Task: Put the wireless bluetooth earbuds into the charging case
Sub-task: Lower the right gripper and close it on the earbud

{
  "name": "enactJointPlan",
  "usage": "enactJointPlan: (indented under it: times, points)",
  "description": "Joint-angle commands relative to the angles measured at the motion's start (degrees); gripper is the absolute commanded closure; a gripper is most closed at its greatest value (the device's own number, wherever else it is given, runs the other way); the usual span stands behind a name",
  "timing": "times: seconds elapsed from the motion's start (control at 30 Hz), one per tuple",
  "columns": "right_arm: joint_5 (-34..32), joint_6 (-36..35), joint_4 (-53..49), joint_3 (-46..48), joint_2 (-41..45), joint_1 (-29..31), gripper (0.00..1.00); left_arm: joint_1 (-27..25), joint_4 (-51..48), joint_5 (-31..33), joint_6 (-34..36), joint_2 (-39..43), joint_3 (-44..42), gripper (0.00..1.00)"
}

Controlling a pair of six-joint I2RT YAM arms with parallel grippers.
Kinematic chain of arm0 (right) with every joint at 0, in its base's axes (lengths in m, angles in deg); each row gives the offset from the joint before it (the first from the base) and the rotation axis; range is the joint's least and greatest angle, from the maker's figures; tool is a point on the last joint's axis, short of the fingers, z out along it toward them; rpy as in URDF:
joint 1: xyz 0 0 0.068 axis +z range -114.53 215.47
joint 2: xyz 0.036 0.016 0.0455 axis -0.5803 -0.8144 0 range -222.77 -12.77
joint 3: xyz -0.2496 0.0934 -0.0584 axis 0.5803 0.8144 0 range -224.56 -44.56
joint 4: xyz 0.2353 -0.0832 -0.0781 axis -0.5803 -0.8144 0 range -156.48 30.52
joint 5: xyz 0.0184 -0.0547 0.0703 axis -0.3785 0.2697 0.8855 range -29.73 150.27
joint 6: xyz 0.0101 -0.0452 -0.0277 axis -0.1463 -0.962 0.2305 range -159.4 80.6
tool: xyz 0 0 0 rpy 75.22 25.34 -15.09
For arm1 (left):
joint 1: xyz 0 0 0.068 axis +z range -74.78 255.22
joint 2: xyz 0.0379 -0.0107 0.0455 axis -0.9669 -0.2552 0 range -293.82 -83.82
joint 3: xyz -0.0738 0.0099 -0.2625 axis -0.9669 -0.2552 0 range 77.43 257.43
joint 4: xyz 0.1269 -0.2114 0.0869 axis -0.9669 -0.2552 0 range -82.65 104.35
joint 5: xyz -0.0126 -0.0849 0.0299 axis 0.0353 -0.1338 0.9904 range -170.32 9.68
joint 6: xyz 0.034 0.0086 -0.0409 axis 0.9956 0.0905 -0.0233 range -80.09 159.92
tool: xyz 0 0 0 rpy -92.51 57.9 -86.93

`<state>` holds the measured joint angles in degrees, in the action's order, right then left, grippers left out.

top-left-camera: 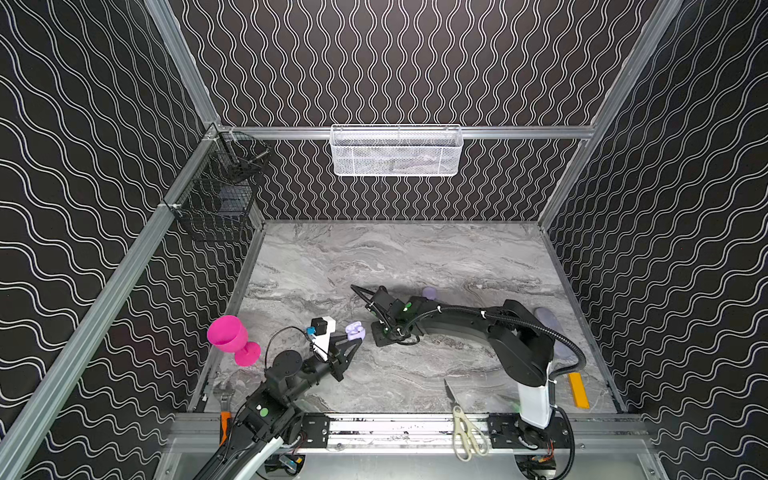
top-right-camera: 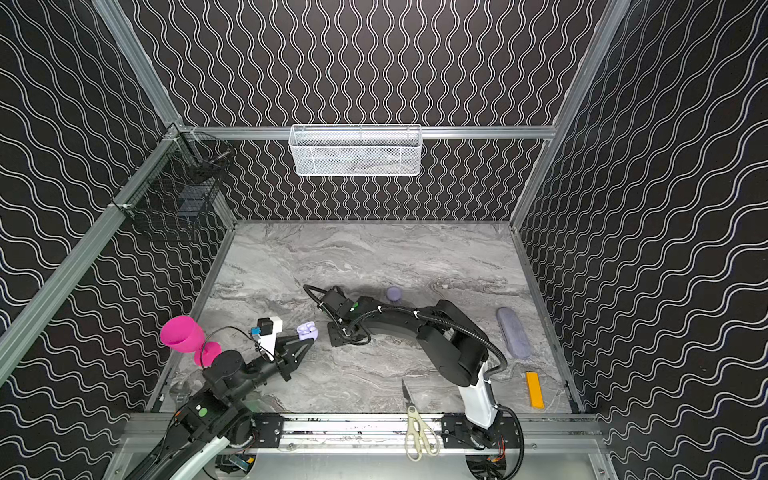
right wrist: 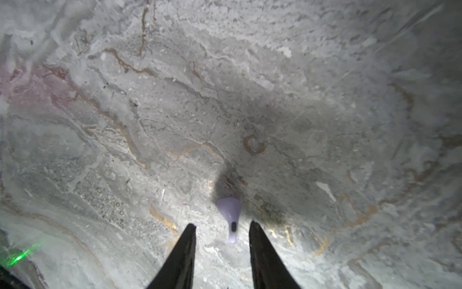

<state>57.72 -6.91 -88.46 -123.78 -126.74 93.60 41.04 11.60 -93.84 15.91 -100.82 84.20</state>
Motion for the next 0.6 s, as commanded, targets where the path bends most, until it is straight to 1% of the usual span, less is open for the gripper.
enactJointPlan:
  times: [0.0, 0.17, 0.57]
  points:
    - [-2.4, 0.2, -3.6, -1.3, -0.8, 0.2, 0.62, 0.1, 2.0, 0.2, -0.4, -0.8, 0.1, 0.78]
    - [-3.1, -0.2, -6.0, -3.2, -2.5, 0.4, 0.62, 0.1, 2.1, 0.5, -0.7, -0.8, -0.1, 0.78]
    - [-3.4, -0.3, -8.0, -6.3, -4.6, 0.9, 0.62, 0.1, 2.7, 0.5, -0.8, -2.7, 0.1, 0.78]
